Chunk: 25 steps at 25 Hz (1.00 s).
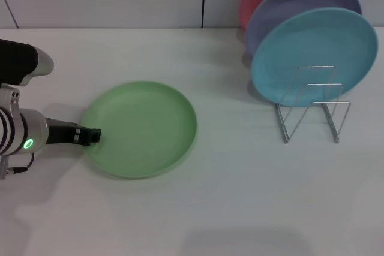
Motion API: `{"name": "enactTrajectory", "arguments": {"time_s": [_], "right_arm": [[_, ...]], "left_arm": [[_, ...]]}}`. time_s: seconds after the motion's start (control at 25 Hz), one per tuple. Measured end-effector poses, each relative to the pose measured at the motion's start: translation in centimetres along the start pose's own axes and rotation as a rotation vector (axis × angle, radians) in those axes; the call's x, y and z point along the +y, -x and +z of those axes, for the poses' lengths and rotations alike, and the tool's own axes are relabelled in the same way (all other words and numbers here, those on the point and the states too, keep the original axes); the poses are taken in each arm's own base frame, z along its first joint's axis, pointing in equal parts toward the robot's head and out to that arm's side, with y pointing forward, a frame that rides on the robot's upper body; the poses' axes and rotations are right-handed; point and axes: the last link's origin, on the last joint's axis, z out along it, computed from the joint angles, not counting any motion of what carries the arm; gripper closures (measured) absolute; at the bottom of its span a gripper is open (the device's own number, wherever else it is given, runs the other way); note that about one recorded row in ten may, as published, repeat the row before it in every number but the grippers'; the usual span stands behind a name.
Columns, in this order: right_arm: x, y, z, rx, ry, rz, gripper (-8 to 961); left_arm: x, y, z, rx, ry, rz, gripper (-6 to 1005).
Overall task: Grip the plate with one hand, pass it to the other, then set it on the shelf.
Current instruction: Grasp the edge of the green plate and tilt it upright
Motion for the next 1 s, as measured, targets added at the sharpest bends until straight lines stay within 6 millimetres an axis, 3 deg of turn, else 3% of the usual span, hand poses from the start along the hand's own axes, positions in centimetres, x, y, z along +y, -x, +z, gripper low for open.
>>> {"name": "enactTrajectory", "arguments": {"time_s": [0.28, 1.0], "right_arm": [[-0.05, 0.04, 0.05, -0.001, 0.000, -0.002, 129], [-0.01, 0.13, 0.04, -0.008, 0.002, -0.001, 128]], "left_arm": [[0.09, -0.13, -0.01, -0.003, 0.001, 0.004, 486], [0.92, -0.67, -0.13, -0.009, 0.024, 0.032, 842]]}}
